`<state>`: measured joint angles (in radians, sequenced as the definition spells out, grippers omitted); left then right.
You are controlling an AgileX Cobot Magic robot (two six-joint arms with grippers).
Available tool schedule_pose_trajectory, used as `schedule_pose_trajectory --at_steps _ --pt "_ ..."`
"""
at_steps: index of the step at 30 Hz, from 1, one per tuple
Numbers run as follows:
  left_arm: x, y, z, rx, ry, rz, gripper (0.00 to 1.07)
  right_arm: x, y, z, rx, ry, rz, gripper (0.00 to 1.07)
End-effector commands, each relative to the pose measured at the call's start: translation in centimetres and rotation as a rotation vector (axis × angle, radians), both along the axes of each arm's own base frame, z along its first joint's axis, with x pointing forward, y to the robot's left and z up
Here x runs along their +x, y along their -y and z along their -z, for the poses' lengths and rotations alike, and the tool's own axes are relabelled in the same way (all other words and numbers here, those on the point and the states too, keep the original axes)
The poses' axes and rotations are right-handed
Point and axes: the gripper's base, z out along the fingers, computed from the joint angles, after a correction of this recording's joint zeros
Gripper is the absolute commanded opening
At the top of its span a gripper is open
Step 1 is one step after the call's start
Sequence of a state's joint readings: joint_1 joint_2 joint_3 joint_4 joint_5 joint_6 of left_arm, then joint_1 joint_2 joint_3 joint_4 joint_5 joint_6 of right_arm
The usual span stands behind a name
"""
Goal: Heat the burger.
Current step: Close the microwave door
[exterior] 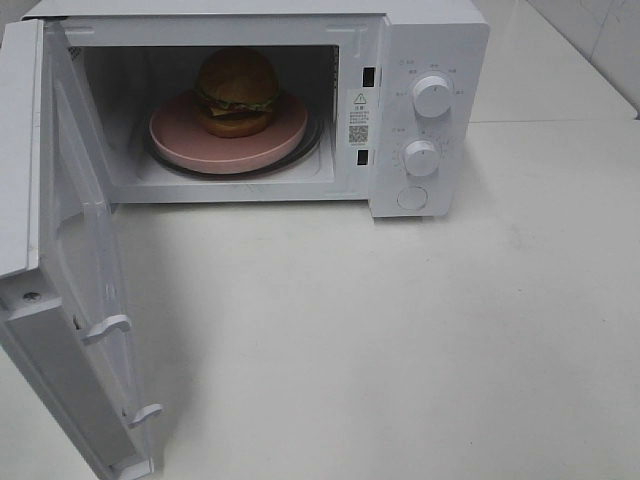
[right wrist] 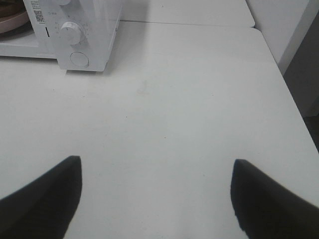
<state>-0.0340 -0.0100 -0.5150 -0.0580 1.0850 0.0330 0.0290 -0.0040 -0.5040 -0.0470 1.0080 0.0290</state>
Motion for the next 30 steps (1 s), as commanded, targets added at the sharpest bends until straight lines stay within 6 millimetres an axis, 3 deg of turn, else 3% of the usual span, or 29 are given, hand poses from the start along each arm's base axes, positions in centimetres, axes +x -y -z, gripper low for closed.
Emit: schedule_pose_trajectory --at_steps 1,30 --pt "-0.17 0.01 -0.16 -0.008 0.029 0.007 1.00 -0.32 0.00 0.01 -0.003 0.036 0.004 0.76" --pt "-0.17 0.02 -0.17 -0.011 0.029 0.008 1.00 -0.32 0.00 0.01 -0.002 0.036 0.004 0.76"
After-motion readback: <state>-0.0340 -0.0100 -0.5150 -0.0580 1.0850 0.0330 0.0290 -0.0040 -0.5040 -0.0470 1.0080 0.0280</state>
